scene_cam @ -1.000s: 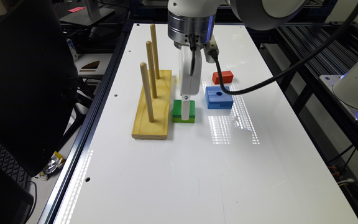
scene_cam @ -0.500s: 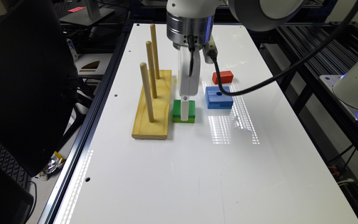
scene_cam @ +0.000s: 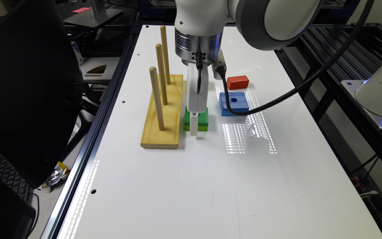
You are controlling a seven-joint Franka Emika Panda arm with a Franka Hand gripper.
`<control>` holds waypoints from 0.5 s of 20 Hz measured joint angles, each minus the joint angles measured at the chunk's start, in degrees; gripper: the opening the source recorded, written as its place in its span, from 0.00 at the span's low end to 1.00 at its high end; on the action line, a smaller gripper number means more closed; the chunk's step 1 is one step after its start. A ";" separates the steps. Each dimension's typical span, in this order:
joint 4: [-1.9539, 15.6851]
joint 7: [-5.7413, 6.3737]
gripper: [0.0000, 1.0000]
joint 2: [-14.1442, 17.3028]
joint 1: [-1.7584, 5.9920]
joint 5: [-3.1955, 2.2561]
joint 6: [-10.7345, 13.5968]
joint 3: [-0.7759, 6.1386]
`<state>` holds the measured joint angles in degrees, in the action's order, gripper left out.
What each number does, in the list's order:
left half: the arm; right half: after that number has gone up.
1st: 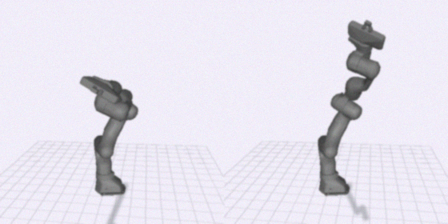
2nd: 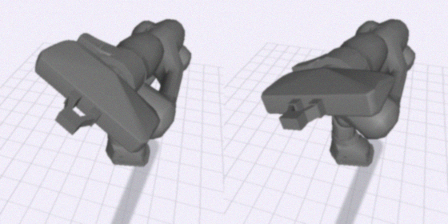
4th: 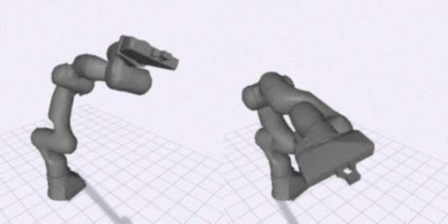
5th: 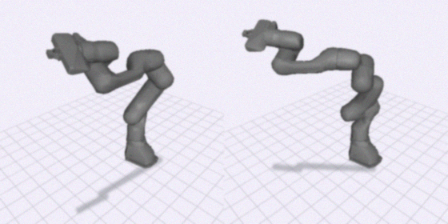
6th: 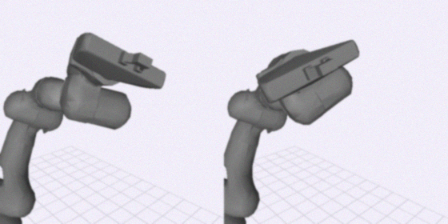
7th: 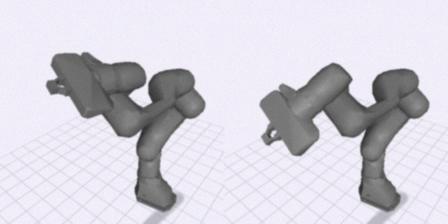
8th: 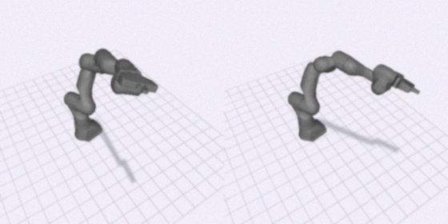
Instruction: Pick up green block.
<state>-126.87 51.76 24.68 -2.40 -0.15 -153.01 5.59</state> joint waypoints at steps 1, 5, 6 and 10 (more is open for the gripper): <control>0.00 0.00 1.00 0.00 0.00 0.00 0.00 0.00; 0.01 0.00 1.00 0.00 0.00 0.00 0.00 0.00; 0.00 0.00 1.00 0.08 0.00 0.00 0.01 0.00; 0.34 0.05 1.00 1.58 -0.02 -0.13 -0.98 -0.04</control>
<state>-126.54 51.81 26.26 -2.42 -0.27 -154.00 5.55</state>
